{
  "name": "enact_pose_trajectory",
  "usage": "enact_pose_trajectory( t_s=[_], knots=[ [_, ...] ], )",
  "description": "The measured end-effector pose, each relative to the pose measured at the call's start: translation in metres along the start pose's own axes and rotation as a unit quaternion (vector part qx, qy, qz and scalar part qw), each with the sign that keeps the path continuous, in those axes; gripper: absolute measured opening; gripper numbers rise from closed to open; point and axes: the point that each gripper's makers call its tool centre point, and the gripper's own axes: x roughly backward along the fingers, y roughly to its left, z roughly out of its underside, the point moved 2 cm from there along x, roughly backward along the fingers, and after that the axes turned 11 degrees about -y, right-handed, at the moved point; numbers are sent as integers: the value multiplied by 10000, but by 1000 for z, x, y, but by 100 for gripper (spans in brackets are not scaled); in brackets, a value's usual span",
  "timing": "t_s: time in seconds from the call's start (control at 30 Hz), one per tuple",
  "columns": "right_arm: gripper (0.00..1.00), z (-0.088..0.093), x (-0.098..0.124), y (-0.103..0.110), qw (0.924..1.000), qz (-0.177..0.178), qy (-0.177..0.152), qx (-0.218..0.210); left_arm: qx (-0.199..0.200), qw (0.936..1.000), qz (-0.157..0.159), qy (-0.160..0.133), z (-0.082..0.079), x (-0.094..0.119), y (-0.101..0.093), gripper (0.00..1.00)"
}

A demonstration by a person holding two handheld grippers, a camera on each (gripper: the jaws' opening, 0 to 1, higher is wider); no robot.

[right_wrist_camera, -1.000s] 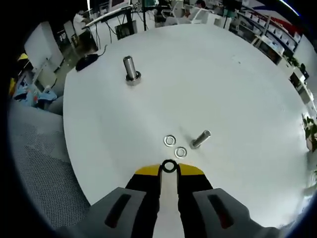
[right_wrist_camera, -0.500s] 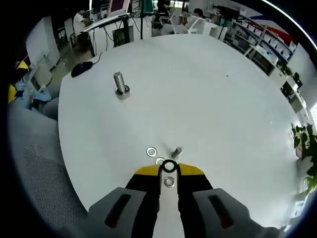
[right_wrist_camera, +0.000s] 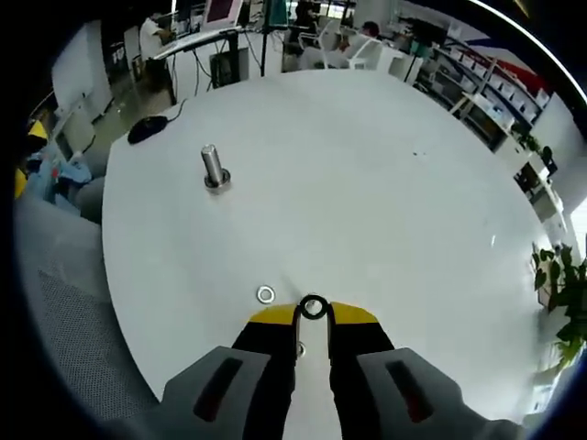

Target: Place the washer onto the threaded stud by aligning its center hole with the stud, sliding it down to the base, and recovering from edge contact or off-axis alignment until the washer reaches the visible bottom stop.

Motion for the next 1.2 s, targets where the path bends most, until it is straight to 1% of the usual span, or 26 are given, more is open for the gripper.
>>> enact_pose_trajectory(
  t_s=[0.17,0.33,0.53,0.67,0.8,1.2],
  knots=[
    [14,-1,-2,3,9999,-64,88,95,-13,10000,14,-12,0,0,-1,19],
    [14,0,-6,-1,9997,-91,189,89,13,10000,-17,-19,-1,0,1,20],
    [14,1,-8,0,9995,-137,277,69,43,10000,-32,-60,-2,1,1,20],
    [14,2,-8,2,9991,-166,336,174,49,10000,-48,-59,-2,1,2,20],
    [14,4,-11,-1,9991,-158,362,131,42,10000,-52,-54,-2,1,2,21],
    [14,5,-13,1,9988,-181,428,133,46,10000,-63,-28,-1,1,2,21]
  ],
)
